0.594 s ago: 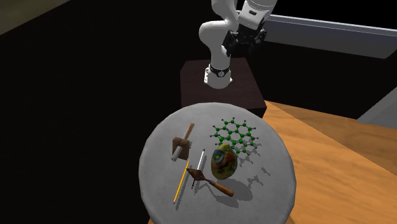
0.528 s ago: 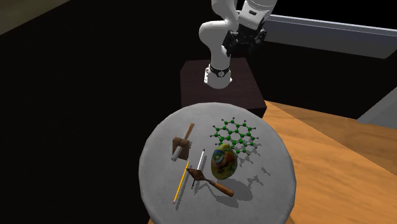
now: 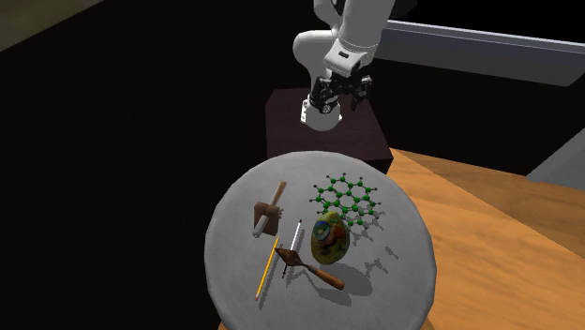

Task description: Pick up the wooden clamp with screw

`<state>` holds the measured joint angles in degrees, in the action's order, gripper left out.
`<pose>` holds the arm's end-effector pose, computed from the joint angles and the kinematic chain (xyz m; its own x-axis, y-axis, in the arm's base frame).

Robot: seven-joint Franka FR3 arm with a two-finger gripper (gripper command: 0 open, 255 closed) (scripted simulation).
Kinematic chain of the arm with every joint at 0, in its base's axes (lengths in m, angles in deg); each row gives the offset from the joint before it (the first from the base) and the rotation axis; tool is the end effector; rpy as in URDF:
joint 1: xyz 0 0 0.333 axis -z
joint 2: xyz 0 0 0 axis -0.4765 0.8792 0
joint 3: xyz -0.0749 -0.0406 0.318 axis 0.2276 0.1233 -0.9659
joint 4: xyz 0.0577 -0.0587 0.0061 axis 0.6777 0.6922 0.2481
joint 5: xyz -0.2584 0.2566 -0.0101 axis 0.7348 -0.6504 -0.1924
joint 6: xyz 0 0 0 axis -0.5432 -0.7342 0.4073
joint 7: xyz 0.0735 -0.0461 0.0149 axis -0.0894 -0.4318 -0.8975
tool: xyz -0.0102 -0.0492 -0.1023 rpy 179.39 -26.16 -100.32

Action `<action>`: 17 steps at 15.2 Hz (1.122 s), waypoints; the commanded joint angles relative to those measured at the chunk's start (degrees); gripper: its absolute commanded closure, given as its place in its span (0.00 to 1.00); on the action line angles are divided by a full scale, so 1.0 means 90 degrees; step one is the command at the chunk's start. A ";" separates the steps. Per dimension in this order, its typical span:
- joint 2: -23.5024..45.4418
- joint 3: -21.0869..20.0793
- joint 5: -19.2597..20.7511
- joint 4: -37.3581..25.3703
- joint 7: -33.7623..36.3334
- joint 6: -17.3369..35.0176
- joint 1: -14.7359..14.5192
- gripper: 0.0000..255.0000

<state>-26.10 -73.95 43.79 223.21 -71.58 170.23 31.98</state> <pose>0.2861 -0.0220 0.4838 0.9940 0.0564 -0.0935 0.0635 -0.9952 0.0746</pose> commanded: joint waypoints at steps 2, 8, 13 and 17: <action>0.0345 0.0220 0.0151 0.0334 0.0060 0.1008 0.0239 0.00; 0.1300 0.0593 0.0353 0.0733 0.0251 0.2962 0.0652 0.00; 0.2415 0.0919 0.0404 0.0761 0.0356 0.4603 0.0934 0.00; 0.3442 0.1207 0.0218 0.0584 0.0305 0.5845 0.1047 0.00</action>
<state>2.37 -63.86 46.33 229.19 -68.50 219.90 41.16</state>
